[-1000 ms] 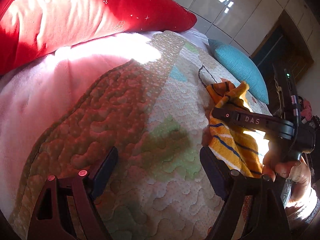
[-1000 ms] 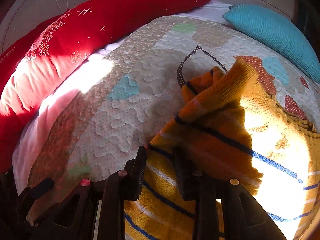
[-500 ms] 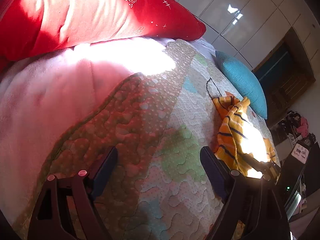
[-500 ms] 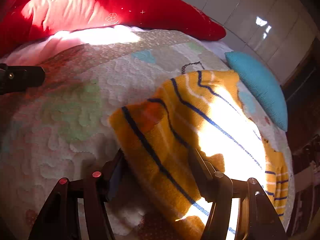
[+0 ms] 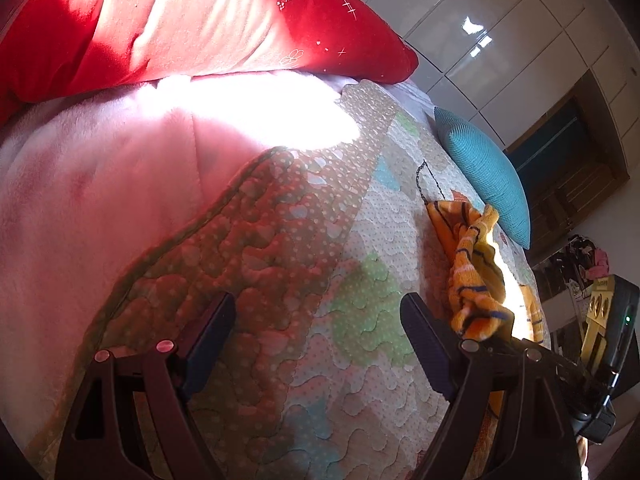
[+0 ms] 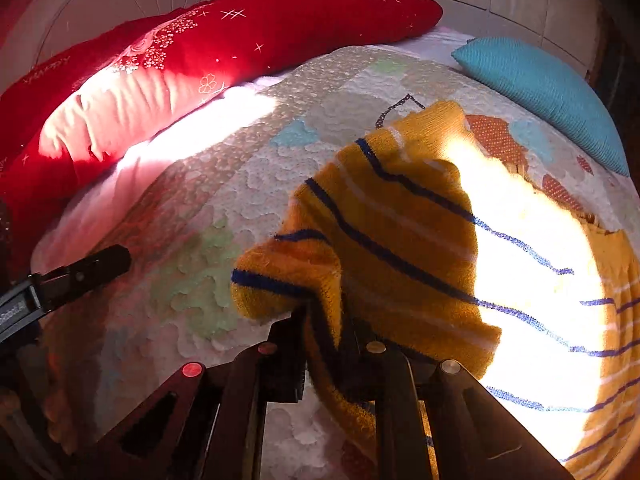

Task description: Fold small clothes

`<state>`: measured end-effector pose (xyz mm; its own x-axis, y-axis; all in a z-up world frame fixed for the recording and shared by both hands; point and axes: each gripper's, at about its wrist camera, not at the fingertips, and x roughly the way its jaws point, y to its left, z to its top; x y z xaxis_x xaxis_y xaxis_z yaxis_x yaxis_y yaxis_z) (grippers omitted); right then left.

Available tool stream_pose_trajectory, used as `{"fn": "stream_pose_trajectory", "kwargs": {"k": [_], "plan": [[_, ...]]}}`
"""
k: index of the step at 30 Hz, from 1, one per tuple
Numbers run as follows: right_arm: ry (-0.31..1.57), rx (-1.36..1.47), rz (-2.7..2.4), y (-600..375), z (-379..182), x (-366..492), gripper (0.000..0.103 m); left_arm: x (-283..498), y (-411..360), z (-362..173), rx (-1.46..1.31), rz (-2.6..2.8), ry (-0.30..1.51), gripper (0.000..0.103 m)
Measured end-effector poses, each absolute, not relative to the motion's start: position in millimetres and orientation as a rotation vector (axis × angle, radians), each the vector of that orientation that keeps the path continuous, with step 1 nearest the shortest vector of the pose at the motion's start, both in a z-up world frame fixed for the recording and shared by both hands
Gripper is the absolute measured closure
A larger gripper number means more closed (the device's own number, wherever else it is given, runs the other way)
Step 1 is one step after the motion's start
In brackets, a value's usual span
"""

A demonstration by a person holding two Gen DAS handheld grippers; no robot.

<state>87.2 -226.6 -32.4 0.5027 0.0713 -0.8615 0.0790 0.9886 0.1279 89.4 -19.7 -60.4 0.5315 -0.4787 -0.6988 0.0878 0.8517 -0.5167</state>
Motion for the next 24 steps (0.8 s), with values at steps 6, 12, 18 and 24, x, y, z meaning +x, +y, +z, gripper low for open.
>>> {"fn": "stream_pose_trajectory", "kwargs": {"k": [6, 12, 18, 24], "plan": [[1.092, 0.082, 0.03, -197.4, -50.2, 67.5, 0.084, 88.2, -21.1, -59.3, -0.442, -0.347, 0.956, 0.019], [1.07, 0.094, 0.142, -185.8, -25.5, 53.6, 0.056, 87.2, -16.9, -59.3, -0.45, -0.354, 0.957, 0.019], [0.975, 0.06, 0.063, -192.6, 5.7, 48.0, 0.051, 88.1, -14.5, -58.8, -0.47, -0.358, 0.96, 0.019], [0.887, 0.071, -0.151, -233.4, 4.6, 101.3, 0.059, 85.9, -11.9, -58.3, -0.468, -0.352, 0.952, 0.019]]}}
